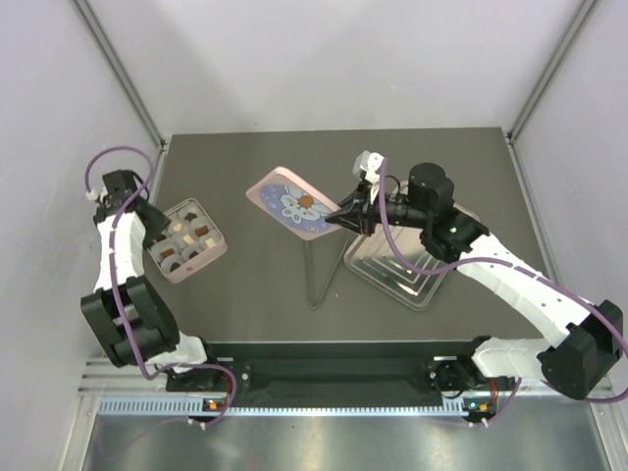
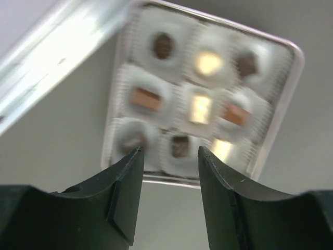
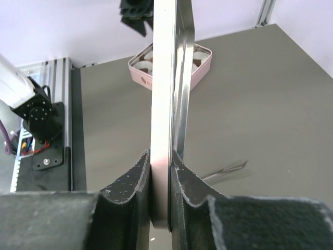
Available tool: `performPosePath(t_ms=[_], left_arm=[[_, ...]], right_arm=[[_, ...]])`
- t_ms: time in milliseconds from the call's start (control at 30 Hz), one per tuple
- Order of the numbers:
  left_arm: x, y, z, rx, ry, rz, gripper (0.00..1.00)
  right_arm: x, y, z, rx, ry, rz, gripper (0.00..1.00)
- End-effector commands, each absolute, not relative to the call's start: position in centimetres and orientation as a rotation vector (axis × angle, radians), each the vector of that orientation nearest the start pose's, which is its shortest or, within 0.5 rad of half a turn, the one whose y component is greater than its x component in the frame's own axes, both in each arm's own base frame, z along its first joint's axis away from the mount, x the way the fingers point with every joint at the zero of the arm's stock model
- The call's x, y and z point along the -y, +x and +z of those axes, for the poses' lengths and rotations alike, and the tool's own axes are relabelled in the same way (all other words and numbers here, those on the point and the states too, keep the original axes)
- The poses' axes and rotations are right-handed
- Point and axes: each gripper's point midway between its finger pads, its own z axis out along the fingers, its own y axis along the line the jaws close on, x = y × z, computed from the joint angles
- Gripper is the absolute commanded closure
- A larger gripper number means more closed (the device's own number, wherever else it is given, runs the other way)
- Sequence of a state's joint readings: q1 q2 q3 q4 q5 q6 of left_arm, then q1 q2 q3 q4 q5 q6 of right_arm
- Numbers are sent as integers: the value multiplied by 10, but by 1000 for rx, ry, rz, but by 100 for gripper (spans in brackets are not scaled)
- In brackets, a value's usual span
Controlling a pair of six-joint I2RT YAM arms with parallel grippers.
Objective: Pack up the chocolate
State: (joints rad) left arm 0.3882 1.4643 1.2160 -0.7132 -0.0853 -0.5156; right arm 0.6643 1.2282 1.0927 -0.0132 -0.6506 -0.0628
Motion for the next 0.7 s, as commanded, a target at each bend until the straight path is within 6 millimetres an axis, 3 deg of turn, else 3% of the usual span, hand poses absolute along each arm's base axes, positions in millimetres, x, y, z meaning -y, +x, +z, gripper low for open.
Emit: performPosePath(t_ms=[0, 100, 300, 667], left_arm=[[-174, 316, 176, -2019, -1240, 251, 49], [-185, 299, 160, -1967, -1341, 297, 49], [-189, 289, 128, -2036, -1404, 345, 51], [-172, 297, 84, -2137, -1422, 221, 56]], right_arm=[[-321, 238, 357, -1296, -1030, 1008, 100], [-322, 237, 353, -1307, -1033, 1015, 100], [-319, 236, 354, -1299, -1028, 1000, 100], [-312, 236, 355, -1299, -1020, 963, 100]])
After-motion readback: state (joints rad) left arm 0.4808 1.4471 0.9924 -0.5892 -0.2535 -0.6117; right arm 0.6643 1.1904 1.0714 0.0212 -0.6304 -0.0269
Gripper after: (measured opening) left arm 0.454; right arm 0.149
